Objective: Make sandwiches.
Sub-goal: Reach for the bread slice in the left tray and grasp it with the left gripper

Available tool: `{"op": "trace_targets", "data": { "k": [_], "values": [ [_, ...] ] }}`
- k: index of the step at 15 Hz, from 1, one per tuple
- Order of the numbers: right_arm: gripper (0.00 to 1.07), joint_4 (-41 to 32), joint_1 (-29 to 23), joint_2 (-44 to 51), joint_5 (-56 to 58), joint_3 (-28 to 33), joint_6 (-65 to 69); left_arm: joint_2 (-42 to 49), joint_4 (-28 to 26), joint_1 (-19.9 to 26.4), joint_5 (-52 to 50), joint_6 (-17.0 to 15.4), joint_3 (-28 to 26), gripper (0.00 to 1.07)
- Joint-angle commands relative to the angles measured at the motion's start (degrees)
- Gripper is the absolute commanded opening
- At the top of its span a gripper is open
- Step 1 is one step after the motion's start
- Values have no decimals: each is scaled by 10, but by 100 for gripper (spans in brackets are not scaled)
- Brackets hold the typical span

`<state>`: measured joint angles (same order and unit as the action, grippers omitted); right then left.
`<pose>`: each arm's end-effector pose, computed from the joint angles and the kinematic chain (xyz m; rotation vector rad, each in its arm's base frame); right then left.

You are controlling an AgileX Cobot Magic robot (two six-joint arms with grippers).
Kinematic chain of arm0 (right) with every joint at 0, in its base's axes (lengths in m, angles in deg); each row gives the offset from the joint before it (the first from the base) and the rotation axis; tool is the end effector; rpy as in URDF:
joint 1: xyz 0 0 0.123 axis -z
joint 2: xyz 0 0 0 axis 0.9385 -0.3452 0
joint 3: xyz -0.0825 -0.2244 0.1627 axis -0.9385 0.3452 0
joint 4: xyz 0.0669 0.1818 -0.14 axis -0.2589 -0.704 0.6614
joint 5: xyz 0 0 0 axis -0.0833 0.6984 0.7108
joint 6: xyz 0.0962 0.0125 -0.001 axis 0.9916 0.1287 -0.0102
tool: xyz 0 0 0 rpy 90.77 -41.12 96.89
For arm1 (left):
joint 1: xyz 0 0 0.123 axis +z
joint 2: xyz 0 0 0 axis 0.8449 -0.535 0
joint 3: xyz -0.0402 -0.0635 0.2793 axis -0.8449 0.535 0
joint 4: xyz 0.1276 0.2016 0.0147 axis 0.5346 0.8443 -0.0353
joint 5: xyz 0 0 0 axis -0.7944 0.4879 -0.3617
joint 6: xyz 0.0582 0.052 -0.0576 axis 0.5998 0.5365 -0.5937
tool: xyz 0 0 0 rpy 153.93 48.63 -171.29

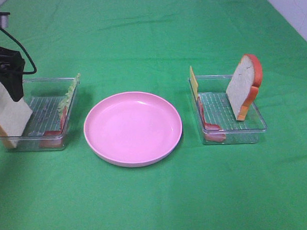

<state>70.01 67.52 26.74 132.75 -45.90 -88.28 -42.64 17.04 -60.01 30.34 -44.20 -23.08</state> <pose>-0.0133 0.0015 0.2521 -0.0897 2.1317 0.0274 0.3643 -0.0215 0.2166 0.1217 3.1246 -0.1056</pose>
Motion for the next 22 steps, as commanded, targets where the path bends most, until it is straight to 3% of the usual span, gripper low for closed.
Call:
{"op": "trace_targets", "data": {
  "k": [1,4,8,11,14,20,22],
  "values": [
    [82,-1,2,18,-4,1,-1,-17,6,-3,-21,-13,-3,98],
    [82,-1,2,18,-4,1,-1,-31,17,-3,-34,-14,-5,97],
    [82,-1,2,18,-4,1,-1,-31,16,-3,-53,-14,-5,66],
    [82,-1,2,18,-4,1,-1,-31,17,-3,-53,-14,-5,54],
    [82,-1,2,18,-4,1,-1,-31,16,-3,-69,-18,-5,35],
    [82,-1,2,18,-4,1,-1,-28,16,-3,-81,-18,-5,33],
    [82,-1,2,18,-4,1,-1,-28,16,-3,-80,-18,-5,25]
  ]
}}
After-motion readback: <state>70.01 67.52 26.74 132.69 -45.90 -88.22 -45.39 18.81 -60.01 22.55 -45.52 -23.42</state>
